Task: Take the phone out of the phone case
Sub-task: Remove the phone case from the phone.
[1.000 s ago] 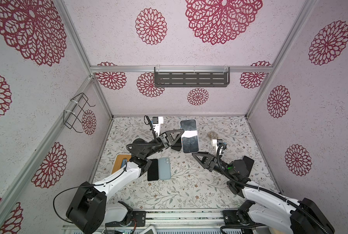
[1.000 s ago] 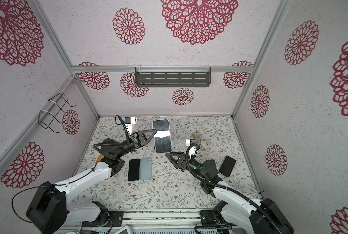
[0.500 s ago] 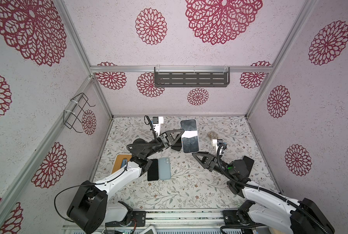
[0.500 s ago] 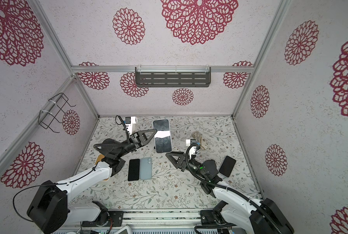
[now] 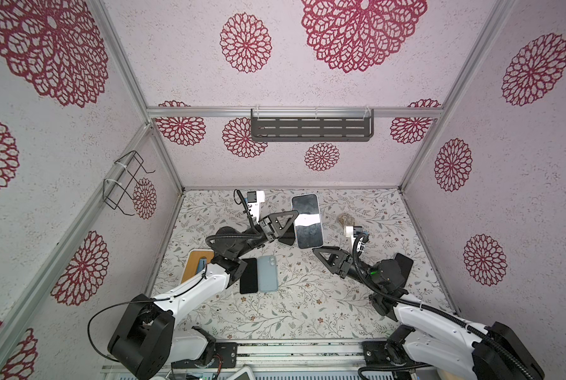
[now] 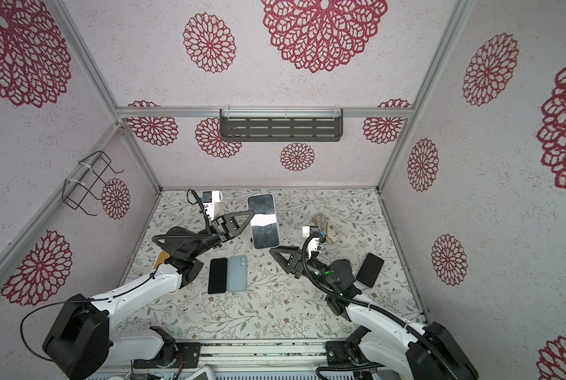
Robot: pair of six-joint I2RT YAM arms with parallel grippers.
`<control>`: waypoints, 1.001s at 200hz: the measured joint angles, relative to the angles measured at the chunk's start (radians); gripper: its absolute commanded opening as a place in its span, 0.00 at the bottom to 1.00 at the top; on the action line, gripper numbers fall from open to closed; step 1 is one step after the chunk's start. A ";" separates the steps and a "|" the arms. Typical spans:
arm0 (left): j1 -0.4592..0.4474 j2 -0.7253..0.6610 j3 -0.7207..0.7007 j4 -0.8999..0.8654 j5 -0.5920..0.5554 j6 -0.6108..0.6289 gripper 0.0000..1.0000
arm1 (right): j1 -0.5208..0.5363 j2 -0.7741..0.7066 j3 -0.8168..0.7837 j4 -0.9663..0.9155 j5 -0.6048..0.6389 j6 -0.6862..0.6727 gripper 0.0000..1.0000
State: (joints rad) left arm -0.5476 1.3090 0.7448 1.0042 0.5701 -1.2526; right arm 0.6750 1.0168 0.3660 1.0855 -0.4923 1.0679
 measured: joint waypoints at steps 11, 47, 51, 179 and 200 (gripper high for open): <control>-0.001 -0.008 -0.003 -0.014 -0.004 0.009 0.00 | 0.000 0.000 0.000 0.001 0.001 0.002 0.53; -0.008 -0.032 -0.008 -0.049 -0.001 0.032 0.00 | -0.001 0.002 0.000 0.024 0.014 0.007 0.53; -0.010 -0.033 -0.008 -0.050 0.000 0.033 0.00 | -0.001 0.003 0.000 0.028 0.016 0.007 0.53; -0.011 -0.033 -0.008 -0.061 -0.042 -0.032 0.00 | 0.001 0.014 0.000 0.062 0.012 0.006 0.52; -0.011 -0.033 -0.008 -0.063 -0.045 -0.035 0.00 | 0.002 0.014 0.000 0.062 0.009 0.006 0.52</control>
State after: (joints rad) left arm -0.5587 1.2758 0.7364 0.9413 0.5247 -1.2873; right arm 0.6765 1.0306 0.3660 1.1473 -0.4831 1.0740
